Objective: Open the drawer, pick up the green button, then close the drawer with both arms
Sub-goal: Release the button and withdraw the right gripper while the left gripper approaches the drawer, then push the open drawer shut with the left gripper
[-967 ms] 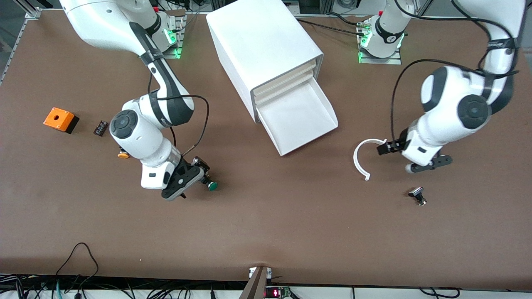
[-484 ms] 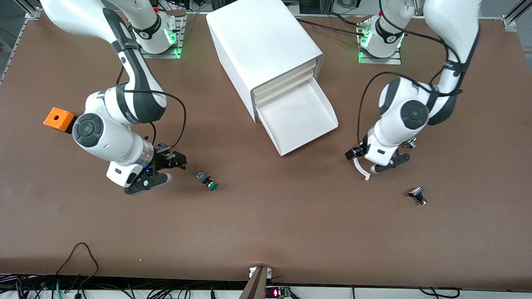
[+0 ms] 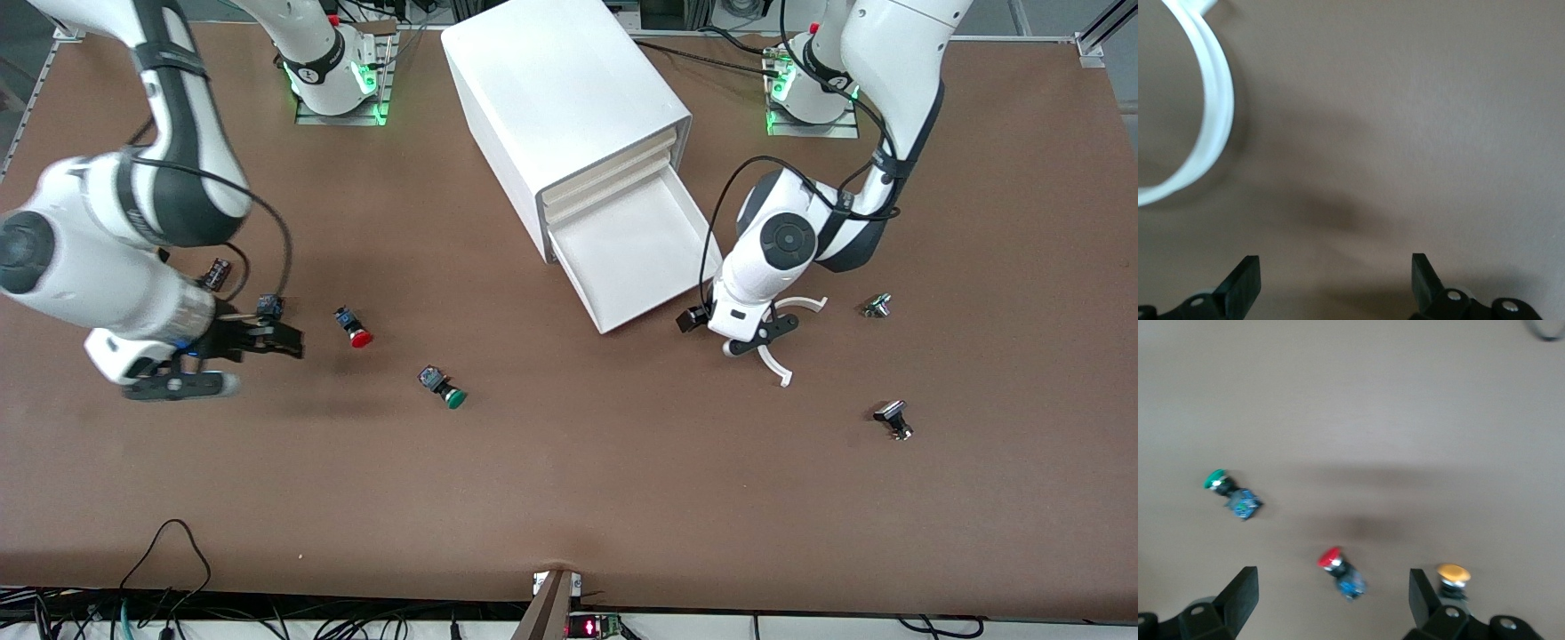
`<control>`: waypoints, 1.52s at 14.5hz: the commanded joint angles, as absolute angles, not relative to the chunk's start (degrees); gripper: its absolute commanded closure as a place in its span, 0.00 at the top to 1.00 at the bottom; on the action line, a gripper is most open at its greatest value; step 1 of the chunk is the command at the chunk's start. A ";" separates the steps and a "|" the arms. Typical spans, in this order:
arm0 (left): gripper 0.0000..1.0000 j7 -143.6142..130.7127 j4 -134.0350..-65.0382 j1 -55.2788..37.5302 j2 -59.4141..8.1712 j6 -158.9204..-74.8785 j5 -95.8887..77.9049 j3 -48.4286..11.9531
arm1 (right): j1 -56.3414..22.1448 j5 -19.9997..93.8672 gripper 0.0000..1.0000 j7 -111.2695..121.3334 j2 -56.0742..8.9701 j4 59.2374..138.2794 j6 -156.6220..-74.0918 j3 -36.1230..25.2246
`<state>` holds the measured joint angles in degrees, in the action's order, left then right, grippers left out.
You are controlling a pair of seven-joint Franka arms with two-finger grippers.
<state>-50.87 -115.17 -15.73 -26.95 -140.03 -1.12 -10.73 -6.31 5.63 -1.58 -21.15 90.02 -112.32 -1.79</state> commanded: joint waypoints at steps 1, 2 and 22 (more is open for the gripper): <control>0.99 -51.77 -115.31 -17.92 -28.03 -140.45 -2.02 -10.55 | -3.96 4.75 1.00 -0.18 -16.71 90.62 -106.90 -1.40; 0.99 -52.38 -115.40 -18.10 -28.04 -140.45 -2.11 -11.50 | -3.96 4.83 1.00 -0.18 -15.57 90.44 -104.00 -2.89; 0.99 -63.99 -122.26 -18.81 -23.82 -130.87 -6.50 -28.04 | -4.04 0.35 1.00 3.25 -3.78 90.88 -91.84 -8.70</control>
<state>-64.13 -120.18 -18.85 -26.51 -132.70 -5.20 -27.78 -3.95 0.86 2.88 -5.71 88.65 -90.77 -9.15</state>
